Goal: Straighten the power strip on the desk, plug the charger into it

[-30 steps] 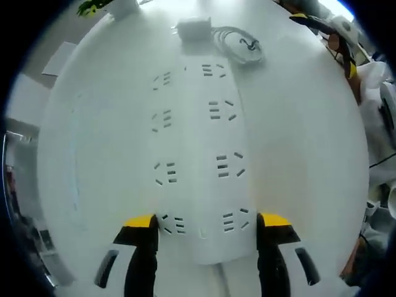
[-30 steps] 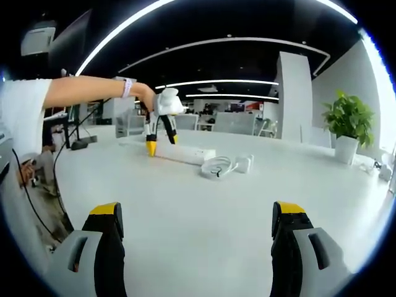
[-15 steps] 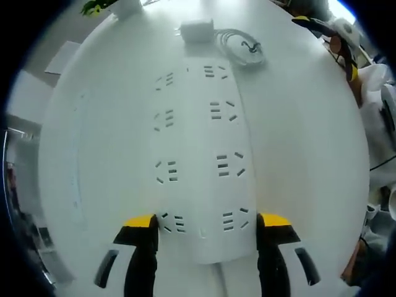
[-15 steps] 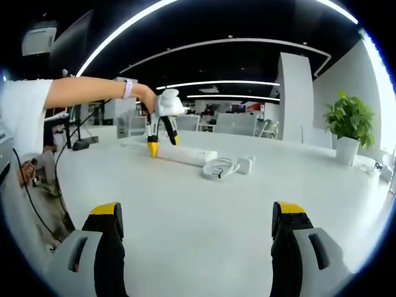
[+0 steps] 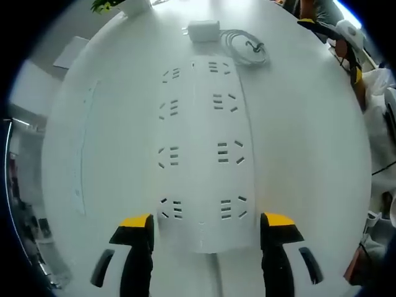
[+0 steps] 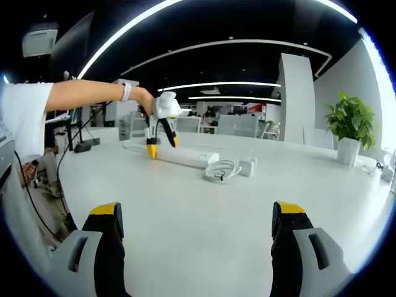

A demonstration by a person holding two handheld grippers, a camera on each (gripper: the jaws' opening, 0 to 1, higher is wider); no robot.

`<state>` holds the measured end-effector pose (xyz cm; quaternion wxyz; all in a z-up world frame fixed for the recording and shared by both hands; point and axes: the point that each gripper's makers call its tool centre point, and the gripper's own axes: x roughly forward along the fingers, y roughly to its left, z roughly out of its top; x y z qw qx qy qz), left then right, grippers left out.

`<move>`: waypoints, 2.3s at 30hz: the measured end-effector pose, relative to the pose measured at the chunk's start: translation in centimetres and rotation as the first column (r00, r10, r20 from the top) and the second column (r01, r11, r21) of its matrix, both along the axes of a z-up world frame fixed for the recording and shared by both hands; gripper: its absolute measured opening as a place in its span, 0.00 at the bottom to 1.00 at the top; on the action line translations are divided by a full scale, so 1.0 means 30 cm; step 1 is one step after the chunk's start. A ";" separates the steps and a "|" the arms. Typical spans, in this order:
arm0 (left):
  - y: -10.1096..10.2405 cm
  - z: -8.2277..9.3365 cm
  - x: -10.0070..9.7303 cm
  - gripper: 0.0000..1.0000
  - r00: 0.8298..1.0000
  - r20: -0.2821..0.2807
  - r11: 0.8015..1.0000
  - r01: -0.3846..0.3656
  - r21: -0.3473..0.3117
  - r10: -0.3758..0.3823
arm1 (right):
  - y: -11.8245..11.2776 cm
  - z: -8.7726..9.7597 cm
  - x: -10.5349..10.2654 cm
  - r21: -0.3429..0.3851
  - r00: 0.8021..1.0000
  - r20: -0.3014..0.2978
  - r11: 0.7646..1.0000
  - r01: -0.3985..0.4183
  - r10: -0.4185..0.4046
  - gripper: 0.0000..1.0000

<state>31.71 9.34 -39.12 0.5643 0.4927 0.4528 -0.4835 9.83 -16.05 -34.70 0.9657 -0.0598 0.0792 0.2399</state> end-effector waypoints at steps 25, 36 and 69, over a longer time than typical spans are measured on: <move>-0.077 0.082 -0.082 0.99 0.994 0.077 0.978 -0.055 -0.200 0.072 | 0.043 0.021 -0.019 -0.003 0.999 0.021 0.999 -0.036 0.036 1.00; -0.080 0.148 -0.059 0.99 0.975 0.126 0.942 -0.136 -0.307 0.182 | 0.057 0.023 -0.016 -0.001 0.999 0.023 0.999 -0.048 0.049 1.00; -0.085 0.434 -0.045 0.94 0.902 0.279 0.826 -0.131 -0.548 0.328 | 0.093 0.037 0.007 0.012 0.996 0.031 0.997 -0.079 0.078 1.00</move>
